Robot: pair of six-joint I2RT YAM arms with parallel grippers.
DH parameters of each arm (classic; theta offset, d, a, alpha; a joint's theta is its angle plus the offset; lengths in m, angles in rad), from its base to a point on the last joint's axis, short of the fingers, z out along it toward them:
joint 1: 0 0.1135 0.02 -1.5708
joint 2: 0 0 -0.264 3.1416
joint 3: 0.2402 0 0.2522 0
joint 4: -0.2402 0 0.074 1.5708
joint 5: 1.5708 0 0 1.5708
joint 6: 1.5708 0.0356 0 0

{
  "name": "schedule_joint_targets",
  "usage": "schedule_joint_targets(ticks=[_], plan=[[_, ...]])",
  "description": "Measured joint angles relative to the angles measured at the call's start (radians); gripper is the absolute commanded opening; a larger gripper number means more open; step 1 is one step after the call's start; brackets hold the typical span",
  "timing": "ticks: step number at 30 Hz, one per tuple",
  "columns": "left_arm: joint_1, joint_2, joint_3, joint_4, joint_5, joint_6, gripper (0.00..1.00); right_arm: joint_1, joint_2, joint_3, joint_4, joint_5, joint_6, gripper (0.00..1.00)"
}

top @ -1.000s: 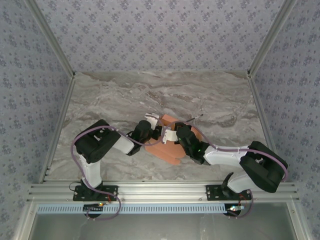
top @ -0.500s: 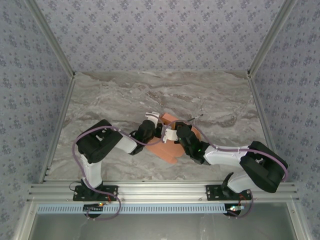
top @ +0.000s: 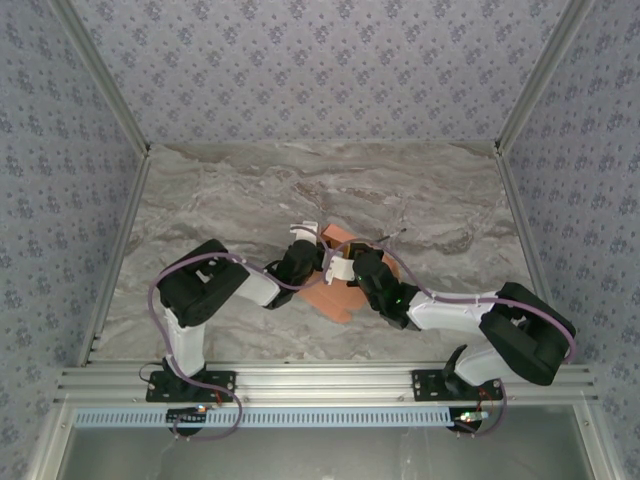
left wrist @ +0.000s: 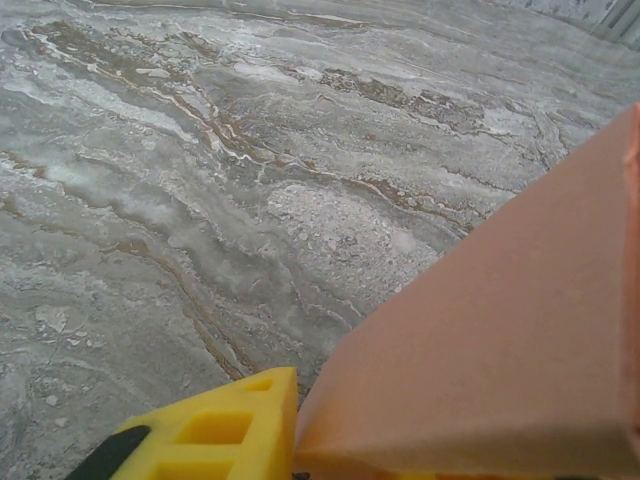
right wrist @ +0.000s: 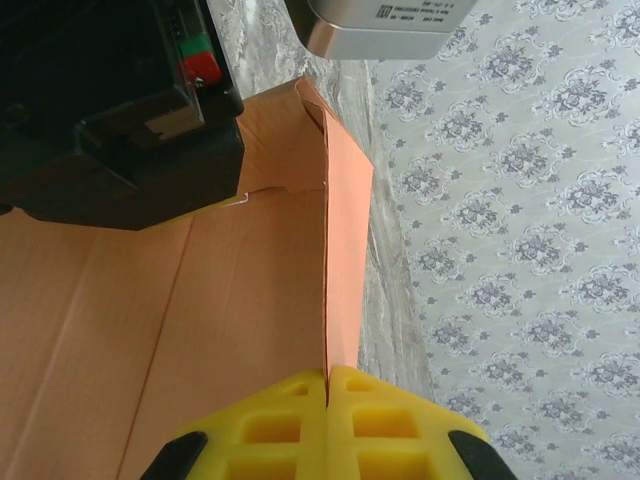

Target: Fold the paper box

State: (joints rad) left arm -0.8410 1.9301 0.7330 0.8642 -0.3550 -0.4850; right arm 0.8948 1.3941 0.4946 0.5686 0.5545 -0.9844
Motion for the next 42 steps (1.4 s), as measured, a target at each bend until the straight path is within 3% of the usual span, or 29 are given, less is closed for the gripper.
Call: schedule_joint_targets(ticks=[11, 25, 42], plan=[[0.024, 0.002, -0.028, 0.042, 0.077, 0.126, 0.49, -0.012, -0.016, 0.000, -0.032, 0.007, 0.017, 0.00], [0.047, -0.127, -0.138, 0.050, 0.211, 0.295, 0.67, -0.027, -0.028, 0.000, -0.076, -0.008, 0.047, 0.00], [0.094, -0.113, -0.086, 0.053, 0.315, 0.321, 0.54, -0.027, -0.031, 0.002, -0.088, -0.008, 0.053, 0.00]])
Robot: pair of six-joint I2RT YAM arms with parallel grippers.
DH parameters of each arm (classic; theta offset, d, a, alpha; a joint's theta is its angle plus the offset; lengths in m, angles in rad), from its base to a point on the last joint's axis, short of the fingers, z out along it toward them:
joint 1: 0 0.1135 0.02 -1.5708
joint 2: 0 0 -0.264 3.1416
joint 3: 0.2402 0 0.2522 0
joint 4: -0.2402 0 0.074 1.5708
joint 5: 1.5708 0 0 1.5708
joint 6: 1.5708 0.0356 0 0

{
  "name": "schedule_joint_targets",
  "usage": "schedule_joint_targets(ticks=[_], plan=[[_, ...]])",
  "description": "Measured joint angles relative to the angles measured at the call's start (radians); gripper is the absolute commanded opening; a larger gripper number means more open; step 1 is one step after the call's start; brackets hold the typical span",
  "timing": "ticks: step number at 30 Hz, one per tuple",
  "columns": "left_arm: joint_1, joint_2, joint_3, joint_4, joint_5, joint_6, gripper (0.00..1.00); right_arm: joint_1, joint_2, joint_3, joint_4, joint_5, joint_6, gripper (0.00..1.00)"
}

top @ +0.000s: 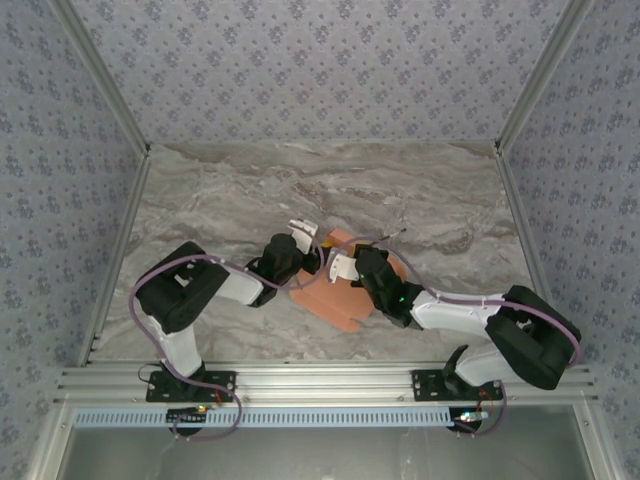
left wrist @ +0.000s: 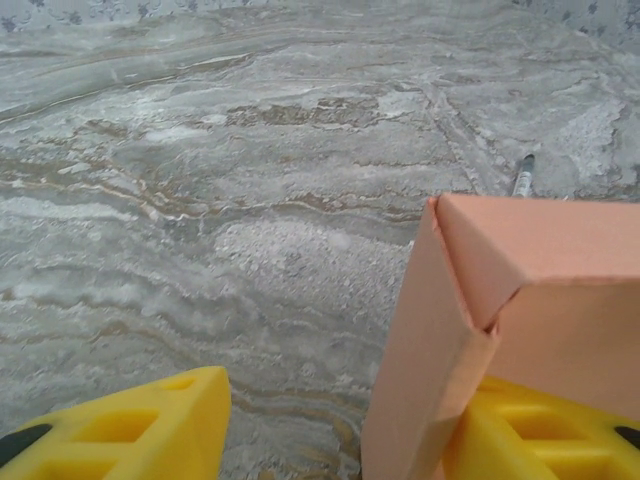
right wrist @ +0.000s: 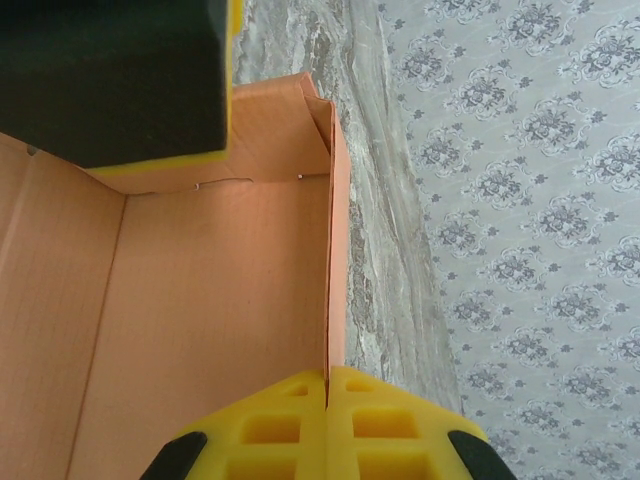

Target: Fold the paper box

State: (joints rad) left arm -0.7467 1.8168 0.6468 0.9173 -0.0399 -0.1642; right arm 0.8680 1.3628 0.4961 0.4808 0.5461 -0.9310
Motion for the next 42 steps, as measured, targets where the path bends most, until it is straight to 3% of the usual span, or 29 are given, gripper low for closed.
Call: schedule_joint_targets(ticks=[30, 42], plan=[[-0.010, 0.089, 0.047, 0.053, 0.029, -0.011, 0.21, -0.004, 0.000, 0.003, -0.003, -0.004, 0.008, 0.00], [-0.022, 0.089, 0.046, 0.053, -0.035, 0.031, 0.15, -0.005, -0.054, 0.006, -0.068, -0.012, 0.045, 0.23]])
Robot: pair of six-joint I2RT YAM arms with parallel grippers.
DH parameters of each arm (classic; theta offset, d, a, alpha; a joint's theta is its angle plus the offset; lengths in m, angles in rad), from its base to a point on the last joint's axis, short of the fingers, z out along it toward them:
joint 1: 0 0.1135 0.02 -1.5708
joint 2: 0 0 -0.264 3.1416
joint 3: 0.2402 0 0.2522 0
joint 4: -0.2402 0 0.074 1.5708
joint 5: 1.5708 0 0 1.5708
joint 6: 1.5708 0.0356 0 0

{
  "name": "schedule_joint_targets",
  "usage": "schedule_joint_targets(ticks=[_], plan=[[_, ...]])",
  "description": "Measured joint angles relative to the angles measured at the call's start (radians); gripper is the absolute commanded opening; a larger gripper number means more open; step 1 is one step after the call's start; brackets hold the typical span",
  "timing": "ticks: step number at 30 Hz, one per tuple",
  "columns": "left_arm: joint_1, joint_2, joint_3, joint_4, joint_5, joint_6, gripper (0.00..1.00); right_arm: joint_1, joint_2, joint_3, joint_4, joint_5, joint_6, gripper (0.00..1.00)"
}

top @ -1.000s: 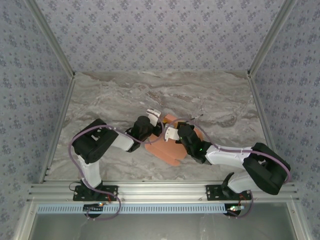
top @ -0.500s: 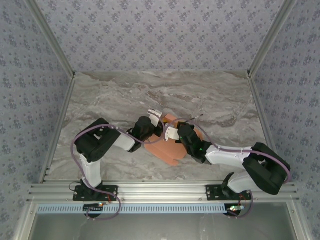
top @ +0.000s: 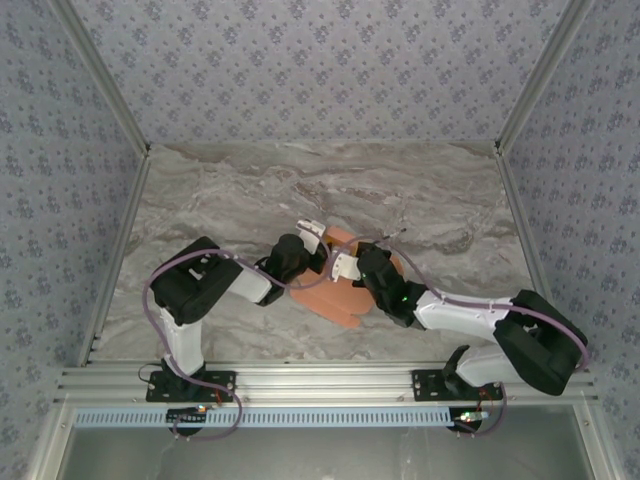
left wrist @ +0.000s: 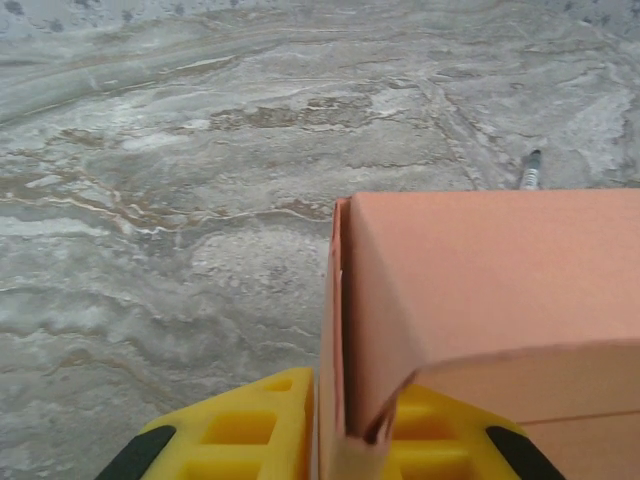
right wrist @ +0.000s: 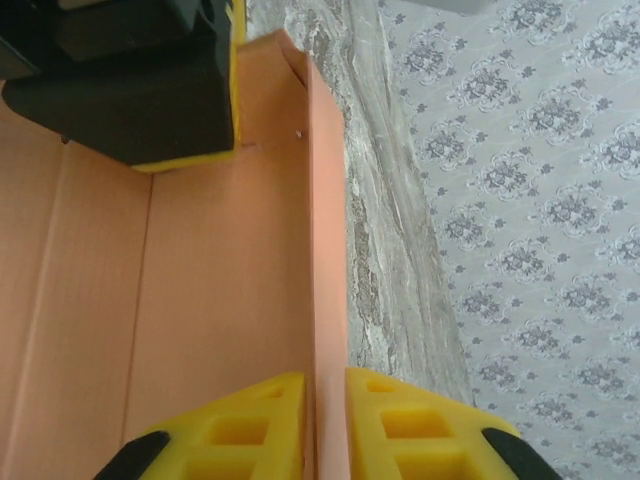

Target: Fold the paper box

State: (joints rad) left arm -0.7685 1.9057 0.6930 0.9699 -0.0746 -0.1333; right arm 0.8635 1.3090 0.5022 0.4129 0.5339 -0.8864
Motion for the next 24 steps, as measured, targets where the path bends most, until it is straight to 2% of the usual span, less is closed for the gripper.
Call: schedule_joint_targets(ticks=[7, 13, 20, 24], plan=[[0.002, 0.000, -0.019, 0.005, -0.025, 0.014, 0.15, 0.000, -0.105, 0.000, -0.060, -0.021, 0.054, 0.33], [0.002, -0.007, -0.042, 0.010, -0.055, 0.011, 0.15, 0.000, -0.250, 0.000, -0.146, -0.071, 0.165, 0.46], [0.002, -0.057, -0.060, -0.016, -0.158, -0.023, 0.14, -0.039, -0.424, 0.057, -0.368, -0.147, 0.443, 0.57], [0.002, -0.074, -0.062, -0.033, -0.201, -0.043, 0.14, -0.098, -0.442, 0.121, -0.492, -0.184, 0.668, 0.58]])
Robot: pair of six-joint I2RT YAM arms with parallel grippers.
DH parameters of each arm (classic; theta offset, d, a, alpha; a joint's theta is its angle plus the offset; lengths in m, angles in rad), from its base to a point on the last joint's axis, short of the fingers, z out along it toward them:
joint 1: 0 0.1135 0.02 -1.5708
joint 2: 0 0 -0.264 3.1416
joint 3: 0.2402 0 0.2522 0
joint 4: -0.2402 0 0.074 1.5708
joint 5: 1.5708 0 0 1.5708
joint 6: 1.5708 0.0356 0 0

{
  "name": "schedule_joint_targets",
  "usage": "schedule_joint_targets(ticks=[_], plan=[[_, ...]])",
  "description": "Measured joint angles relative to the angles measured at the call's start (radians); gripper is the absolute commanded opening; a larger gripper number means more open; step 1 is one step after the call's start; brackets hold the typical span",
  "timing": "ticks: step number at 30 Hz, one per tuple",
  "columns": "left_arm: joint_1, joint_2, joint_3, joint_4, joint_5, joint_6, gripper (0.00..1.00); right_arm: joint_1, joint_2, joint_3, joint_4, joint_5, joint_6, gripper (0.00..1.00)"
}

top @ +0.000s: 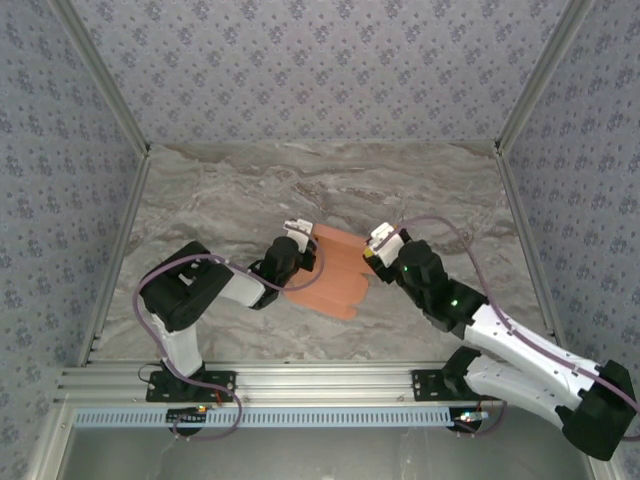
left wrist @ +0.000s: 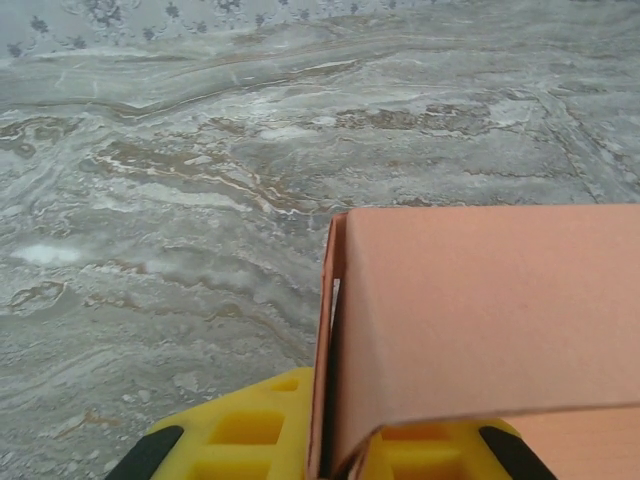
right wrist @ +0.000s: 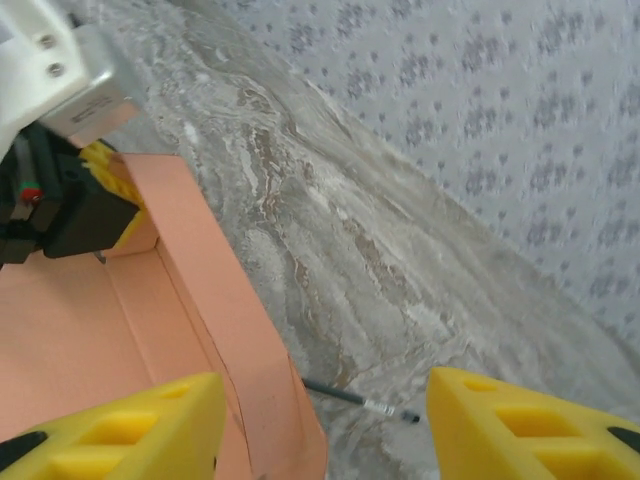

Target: Fold the paper box

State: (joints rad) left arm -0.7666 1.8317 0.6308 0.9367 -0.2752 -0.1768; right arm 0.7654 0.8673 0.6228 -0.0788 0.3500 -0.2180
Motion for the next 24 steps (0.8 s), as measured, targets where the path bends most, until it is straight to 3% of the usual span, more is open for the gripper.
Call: schedule_joint_targets(ticks=[12, 24], plan=[[0.000, -0.005, 0.000, -0.021, -0.033, -0.025, 0.14, -0.012, 0.388, 0.326, -0.242, -0.039, 0.502, 0.67], [0.000, -0.005, 0.000, -0.022, -0.036, -0.027, 0.14, -0.075, 0.525, 0.360, -0.303, -0.122, 0.742, 0.66]])
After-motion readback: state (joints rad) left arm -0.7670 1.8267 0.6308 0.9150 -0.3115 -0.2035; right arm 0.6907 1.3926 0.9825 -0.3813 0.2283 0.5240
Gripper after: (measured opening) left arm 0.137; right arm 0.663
